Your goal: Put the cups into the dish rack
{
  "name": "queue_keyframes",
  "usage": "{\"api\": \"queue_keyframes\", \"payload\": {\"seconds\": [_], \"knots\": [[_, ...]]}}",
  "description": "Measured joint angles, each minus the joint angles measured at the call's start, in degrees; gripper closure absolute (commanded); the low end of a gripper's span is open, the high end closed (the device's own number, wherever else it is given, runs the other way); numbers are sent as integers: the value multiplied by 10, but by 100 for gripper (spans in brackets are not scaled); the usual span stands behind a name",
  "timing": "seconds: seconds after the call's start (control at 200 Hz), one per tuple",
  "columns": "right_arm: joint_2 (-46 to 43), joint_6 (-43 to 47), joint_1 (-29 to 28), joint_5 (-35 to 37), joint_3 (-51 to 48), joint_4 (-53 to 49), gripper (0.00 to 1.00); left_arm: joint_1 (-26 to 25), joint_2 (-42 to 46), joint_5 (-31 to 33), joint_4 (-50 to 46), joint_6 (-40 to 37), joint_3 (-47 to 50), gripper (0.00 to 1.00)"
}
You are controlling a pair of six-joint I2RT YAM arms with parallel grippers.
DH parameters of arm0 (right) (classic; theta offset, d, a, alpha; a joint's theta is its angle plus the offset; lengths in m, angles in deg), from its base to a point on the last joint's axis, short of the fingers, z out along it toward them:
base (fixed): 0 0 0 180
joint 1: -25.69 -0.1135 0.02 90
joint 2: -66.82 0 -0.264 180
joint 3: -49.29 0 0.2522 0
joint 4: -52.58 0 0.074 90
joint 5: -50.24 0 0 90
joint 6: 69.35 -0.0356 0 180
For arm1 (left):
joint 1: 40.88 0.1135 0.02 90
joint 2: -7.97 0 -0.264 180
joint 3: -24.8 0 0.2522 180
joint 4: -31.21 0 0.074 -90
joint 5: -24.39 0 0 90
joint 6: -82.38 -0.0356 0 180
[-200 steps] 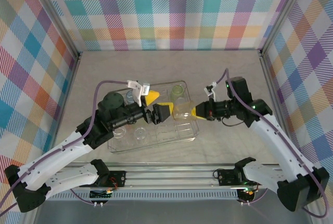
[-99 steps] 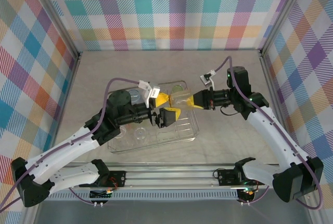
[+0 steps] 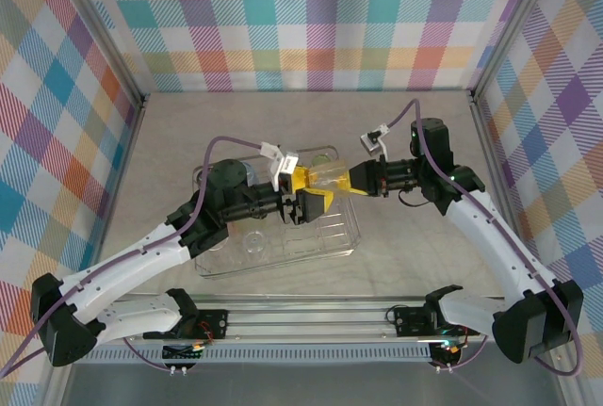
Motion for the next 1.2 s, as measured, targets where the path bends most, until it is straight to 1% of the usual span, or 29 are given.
{"api": "queue_keyframes", "payload": {"seconds": [0.18, 0.26, 0.34, 0.415, 0.455, 0.475, 0.5, 0.56, 0.595, 0.63, 0.66, 0.75, 0.85, 1.06, 1.2], "knots": [[3, 1, 7, -14, 0, -2, 100, 1, -10, -9, 16, 8, 0, 37], [3, 5, 10, -18, 0, -4, 100, 2, -13, -12, 21, 9, 0, 41], [7, 6, 12, -22, 1, -5, 100, 2, -16, -13, 25, 11, 0, 49], [10, 8, 14, -23, 1, -6, 100, 4, -20, -13, 27, 15, 0, 51], [13, 10, 15, -24, 1, -8, 99, 4, -22, -13, 27, 18, 0, 53], [14, 11, 16, -24, 1, -9, 97, 5, -23, -13, 27, 18, 0, 55], [15, 12, 16, -25, 1, -11, 90, 5, -24, -13, 27, 20, 0, 56], [17, 15, 17, -26, 1, -15, 62, 5, -26, -13, 27, 21, -1, 57], [19, 18, 16, -22, 2, -15, 49, 4, -30, -18, 27, 22, -4, 58], [20, 21, 10, -19, 3, -18, 40, 1, -35, -24, 28, 22, -6, 58], [22, 27, 9, -14, 6, -24, 35, 0, -37, -26, 28, 22, -7, 59], [22, 50, 4, 6, 16, -49, 31, 0, -38, -24, 27, 22, -8, 61], [21, 79, 4, 49, 30, -87, 29, -1, -38, -23, 15, 22, -17, 65], [-8, 138, 3, 181, 42, -188, 28, -1, -34, -1, -41, 20, -30, 72], [-62, 155, 3, 278, 31, -233, 28, -1, -33, 39, -93, 20, -44, 72]]}}
